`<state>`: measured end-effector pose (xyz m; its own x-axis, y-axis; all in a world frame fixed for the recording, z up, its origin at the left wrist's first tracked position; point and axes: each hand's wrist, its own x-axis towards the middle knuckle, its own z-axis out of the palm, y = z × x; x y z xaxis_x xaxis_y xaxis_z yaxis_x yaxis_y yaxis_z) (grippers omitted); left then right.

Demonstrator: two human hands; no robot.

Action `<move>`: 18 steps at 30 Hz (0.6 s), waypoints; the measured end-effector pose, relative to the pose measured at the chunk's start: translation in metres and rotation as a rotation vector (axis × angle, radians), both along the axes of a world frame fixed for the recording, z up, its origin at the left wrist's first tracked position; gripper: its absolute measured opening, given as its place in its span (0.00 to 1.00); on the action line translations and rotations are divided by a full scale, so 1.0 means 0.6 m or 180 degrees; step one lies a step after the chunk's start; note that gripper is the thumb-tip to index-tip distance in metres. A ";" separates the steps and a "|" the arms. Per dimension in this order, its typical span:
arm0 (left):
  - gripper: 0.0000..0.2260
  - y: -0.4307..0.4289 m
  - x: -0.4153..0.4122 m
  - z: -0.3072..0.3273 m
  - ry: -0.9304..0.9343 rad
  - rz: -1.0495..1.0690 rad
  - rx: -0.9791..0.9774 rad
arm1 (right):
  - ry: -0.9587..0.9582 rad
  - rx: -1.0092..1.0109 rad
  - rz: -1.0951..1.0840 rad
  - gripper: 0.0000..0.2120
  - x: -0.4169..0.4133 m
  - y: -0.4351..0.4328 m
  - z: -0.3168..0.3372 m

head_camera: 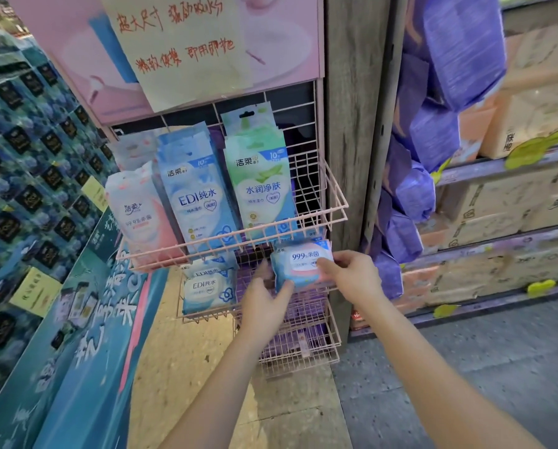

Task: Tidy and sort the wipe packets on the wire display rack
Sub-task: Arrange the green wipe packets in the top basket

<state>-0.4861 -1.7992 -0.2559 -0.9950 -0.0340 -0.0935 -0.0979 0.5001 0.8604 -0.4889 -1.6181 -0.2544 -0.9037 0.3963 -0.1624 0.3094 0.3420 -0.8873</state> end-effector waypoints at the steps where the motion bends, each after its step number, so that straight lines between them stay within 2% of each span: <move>1: 0.24 0.000 -0.014 -0.004 0.0041 -0.0030 -0.0168 | -0.0010 0.0136 0.0004 0.15 -0.013 -0.001 -0.005; 5: 0.22 -0.001 -0.053 -0.047 -0.0394 -0.0198 -0.0825 | -0.0012 0.0706 -0.0024 0.19 -0.050 -0.004 -0.037; 8: 0.16 0.007 -0.056 -0.048 -0.0600 -0.0410 -0.1286 | -0.0113 0.1256 -0.0001 0.19 -0.055 -0.012 -0.070; 12: 0.22 0.015 -0.062 -0.043 -0.0764 -0.0458 -0.1573 | -0.0051 0.1724 0.0039 0.19 -0.052 -0.013 -0.088; 15: 0.24 0.017 -0.061 -0.034 -0.0895 -0.0613 -0.1667 | 0.0323 0.1656 -0.0083 0.17 -0.047 -0.019 -0.085; 18: 0.23 0.024 -0.040 -0.007 -0.0701 -0.0699 -0.1989 | 0.0921 0.1114 -0.0353 0.10 -0.036 -0.022 -0.057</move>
